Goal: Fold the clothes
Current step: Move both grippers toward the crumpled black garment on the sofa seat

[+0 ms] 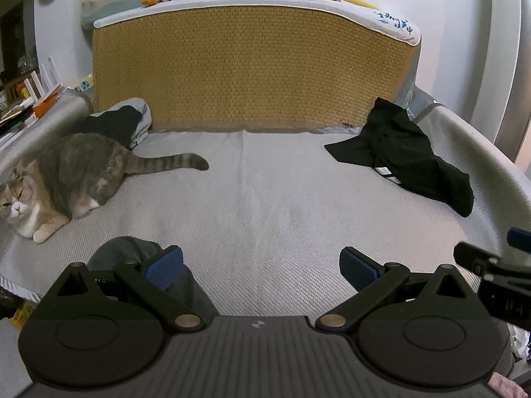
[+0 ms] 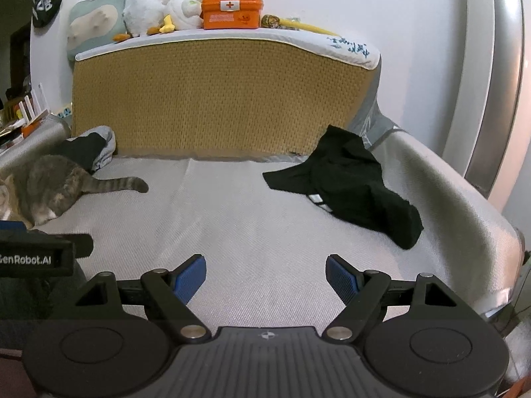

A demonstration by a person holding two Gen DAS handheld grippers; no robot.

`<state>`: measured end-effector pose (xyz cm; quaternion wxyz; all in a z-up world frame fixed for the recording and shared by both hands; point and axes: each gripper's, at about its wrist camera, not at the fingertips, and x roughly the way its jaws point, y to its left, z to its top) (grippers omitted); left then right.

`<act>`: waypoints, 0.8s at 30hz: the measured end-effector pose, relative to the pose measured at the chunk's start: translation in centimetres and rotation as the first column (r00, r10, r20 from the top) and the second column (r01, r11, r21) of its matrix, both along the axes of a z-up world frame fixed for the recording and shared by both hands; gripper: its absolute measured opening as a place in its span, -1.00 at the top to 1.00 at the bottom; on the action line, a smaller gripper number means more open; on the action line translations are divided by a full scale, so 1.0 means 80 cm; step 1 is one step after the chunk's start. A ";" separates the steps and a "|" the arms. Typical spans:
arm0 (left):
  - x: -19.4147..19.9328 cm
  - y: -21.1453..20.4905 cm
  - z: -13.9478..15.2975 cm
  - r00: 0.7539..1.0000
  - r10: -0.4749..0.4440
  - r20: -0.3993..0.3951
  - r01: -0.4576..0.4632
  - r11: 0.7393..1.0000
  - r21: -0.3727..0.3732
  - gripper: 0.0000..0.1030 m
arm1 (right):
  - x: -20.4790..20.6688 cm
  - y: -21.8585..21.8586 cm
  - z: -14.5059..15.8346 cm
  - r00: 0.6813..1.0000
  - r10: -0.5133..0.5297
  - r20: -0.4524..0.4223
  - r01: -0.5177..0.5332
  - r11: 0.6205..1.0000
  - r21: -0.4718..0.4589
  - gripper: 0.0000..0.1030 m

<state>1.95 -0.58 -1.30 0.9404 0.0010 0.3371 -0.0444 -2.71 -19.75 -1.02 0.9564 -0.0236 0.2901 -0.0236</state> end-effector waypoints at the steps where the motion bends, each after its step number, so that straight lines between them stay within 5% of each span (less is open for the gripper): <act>1: 0.001 0.001 0.000 1.000 -0.006 0.005 0.006 1.000 -0.002 -1.00 | 0.001 0.000 0.000 1.000 -0.001 0.003 0.001 1.000 -0.001 -0.60; 9: 0.013 0.006 0.007 0.997 -0.019 0.078 0.019 1.000 0.006 -1.00 | 0.011 0.007 0.000 0.999 0.043 0.004 -0.043 0.999 -0.032 -0.56; 24: 0.030 0.014 0.004 0.994 -0.047 0.099 0.051 0.998 -0.038 -1.00 | 0.028 0.011 0.007 0.996 0.051 0.075 -0.047 0.997 -0.055 -0.43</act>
